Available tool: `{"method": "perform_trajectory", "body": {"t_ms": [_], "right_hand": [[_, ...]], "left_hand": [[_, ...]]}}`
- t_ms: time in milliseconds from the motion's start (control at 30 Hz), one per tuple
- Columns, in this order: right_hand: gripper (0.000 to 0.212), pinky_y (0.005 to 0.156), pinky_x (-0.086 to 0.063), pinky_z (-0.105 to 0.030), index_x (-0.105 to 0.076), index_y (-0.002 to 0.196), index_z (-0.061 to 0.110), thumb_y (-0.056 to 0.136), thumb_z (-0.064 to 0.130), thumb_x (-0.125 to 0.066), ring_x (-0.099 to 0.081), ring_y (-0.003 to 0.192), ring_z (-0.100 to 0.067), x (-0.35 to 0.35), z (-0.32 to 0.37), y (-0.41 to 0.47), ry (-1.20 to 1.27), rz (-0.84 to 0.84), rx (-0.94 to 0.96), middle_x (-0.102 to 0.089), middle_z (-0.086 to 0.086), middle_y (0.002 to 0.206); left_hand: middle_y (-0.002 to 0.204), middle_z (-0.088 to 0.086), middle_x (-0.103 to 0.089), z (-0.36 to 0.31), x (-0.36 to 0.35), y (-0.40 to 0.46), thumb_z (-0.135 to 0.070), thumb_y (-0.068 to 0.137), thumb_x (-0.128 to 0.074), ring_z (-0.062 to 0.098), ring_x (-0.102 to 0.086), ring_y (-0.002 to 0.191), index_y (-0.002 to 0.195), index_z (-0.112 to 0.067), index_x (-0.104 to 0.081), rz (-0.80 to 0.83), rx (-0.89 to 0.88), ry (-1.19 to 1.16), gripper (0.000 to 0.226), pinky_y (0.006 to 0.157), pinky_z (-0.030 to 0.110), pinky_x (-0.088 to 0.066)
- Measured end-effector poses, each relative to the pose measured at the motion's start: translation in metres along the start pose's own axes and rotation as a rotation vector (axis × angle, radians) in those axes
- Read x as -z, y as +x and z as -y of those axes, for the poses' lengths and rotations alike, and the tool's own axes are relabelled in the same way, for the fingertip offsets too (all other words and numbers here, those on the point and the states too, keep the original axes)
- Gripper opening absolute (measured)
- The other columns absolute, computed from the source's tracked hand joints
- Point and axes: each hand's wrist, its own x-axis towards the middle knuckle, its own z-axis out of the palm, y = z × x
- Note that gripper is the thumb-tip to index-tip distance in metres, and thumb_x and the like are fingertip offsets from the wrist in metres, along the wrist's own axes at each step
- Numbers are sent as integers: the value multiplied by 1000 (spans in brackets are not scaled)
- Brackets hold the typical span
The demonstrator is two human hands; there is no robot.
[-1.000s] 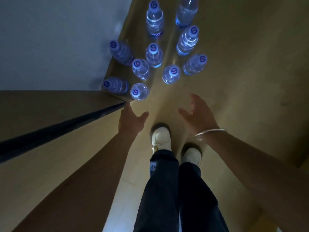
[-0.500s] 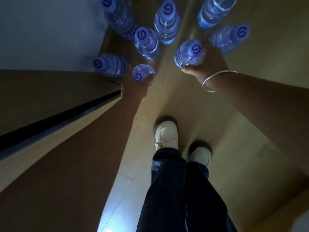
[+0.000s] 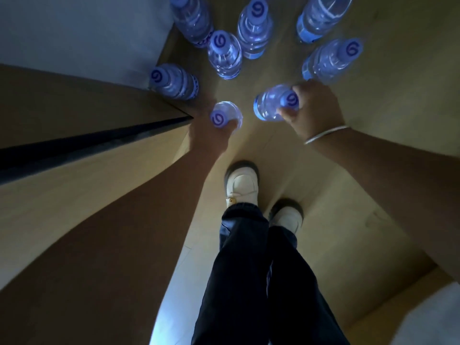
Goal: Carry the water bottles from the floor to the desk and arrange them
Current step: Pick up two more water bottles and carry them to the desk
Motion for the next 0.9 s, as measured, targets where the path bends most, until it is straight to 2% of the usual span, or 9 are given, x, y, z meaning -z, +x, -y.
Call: {"method": "perform_trajectory", "body": {"t_ms": [100,200,333,467,567,633,700,800,900], "right_hand": [[35,84,-34,-38,-54,113,-1,87,21,-53,-53,106,-36,16,19,-38,-43,38,46,-53,-21,116],[34,79,-37,-40,-56,110,-1,84,21,-55,-55,101,-37,46,37,-76,-62,44,68,-55,-20,112],[34,73,-40,-39,-58,106,0,79,21,-60,-58,93,-38,91,63,-126,-80,-4,168,-58,-18,106],[28,64,-41,-37,-59,90,-2,71,16,-65,-60,81,-39,141,96,-178,-51,-106,302,-60,-20,93],[27,46,-41,-31,-57,67,-4,51,8,-76,-57,50,-36,188,122,-224,14,-202,444,-59,-21,66],[30,40,-40,-26,-54,60,0,45,10,-78,-53,40,-32,218,143,-260,11,-265,537,-56,-17,56],[30,40,-40,-28,-53,61,1,49,14,-78,-53,40,-33,239,166,-292,6,-259,614,-56,-16,56],[30,47,-44,-35,-56,68,1,58,19,-77,-58,51,-37,260,203,-337,-1,-181,703,-60,-19,65],[36,40,-40,-29,-53,60,3,51,18,-83,-55,42,-34,272,237,-384,-12,-179,861,-57,-16,56]], "left_hand": [[127,4,-59,-9,13,-33,-33,81,-70,21,-53,117,132,-18,-49,85,-8,54,58,96,26,-36],[130,3,-56,-22,33,-76,-31,80,-71,20,-52,119,135,-19,-46,111,-25,38,62,95,22,-34],[127,2,-58,-36,66,-138,-30,80,-71,21,-54,115,136,-22,-46,104,-58,29,62,93,24,-39],[94,-7,-60,-44,108,-213,-29,76,-73,17,-60,91,114,-19,-58,-6,-107,-60,42,65,10,-31],[106,-5,-63,-44,139,-274,-30,76,-73,14,-58,96,126,-23,-54,-92,-73,-143,53,73,12,-33],[118,-3,-63,-42,159,-320,-34,77,-71,17,-59,105,133,-25,-50,-163,-11,-169,60,79,17,-35],[120,-2,-64,-36,178,-366,-36,77,-70,20,-60,107,133,-28,-49,-232,48,-210,60,80,20,-38],[114,-2,-67,-25,206,-432,-41,76,-67,24,-62,102,129,-35,-52,-332,117,-227,55,77,26,-42],[115,-2,-67,-7,229,-495,-43,75,-68,25,-62,104,129,-37,-52,-417,180,-254,56,78,26,-43]]}}
